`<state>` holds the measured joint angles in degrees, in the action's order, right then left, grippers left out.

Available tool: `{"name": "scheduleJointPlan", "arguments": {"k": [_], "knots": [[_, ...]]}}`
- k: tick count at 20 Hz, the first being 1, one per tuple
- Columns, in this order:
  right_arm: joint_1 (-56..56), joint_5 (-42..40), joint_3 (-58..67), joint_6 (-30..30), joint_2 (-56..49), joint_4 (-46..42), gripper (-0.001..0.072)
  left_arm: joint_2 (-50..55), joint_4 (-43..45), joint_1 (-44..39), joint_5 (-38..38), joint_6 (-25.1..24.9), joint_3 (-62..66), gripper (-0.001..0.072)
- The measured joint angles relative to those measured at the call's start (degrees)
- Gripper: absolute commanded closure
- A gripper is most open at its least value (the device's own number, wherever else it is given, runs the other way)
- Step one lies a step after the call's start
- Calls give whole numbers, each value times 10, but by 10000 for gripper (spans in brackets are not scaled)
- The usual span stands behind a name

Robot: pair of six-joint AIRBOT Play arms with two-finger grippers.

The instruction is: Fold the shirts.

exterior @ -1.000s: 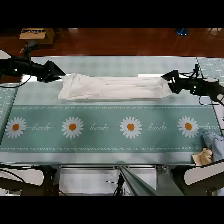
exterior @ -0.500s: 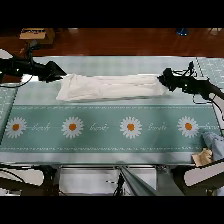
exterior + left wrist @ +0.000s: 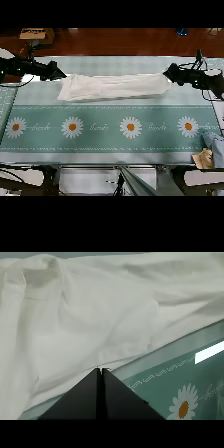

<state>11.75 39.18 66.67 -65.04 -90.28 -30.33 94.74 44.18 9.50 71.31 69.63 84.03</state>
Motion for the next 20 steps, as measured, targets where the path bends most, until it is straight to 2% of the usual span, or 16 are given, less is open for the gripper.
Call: {"name": "scheduleJointPlan", "arguments": {"k": [8, 12, 13, 14, 15, 16, 17, 18, 19, 20], "knots": [[2, 28, 0, -59, 49, -138, 674, 0, -3, -55, -1, 0, 0, 685], [2, 36, 0, -165, 50, -296, 673, 1, -3, -74, -2, 0, 0, 684], [2, 38, 0, -191, 47, -333, 625, 1, -3, -76, -2, 0, 0, 684], [2, 43, 0, -212, 43, -365, 506, 1, -3, -78, -2, 0, 0, 684], [2, 43, 0, -226, 39, -383, 435, 1, -3, -79, -2, 0, 0, 685], [2, 46, 0, -237, 33, -400, 434, 1, -3, -80, -2, 0, 0, 685], [2, 47, 0, -248, 28, -411, 380, 1, -3, -80, -2, 0, 0, 685], [3, 47, 0, -252, 25, -420, 258, 1, -3, -81, -2, 0, 0, 685], [5, 47, 0, -257, 22, -429, 214, 1, -3, -81, -1, 0, 0, 684], [10, 48, 0, -262, 20, -438, 214, 1, -3, -82, 0, 0, 0, 685]]}}
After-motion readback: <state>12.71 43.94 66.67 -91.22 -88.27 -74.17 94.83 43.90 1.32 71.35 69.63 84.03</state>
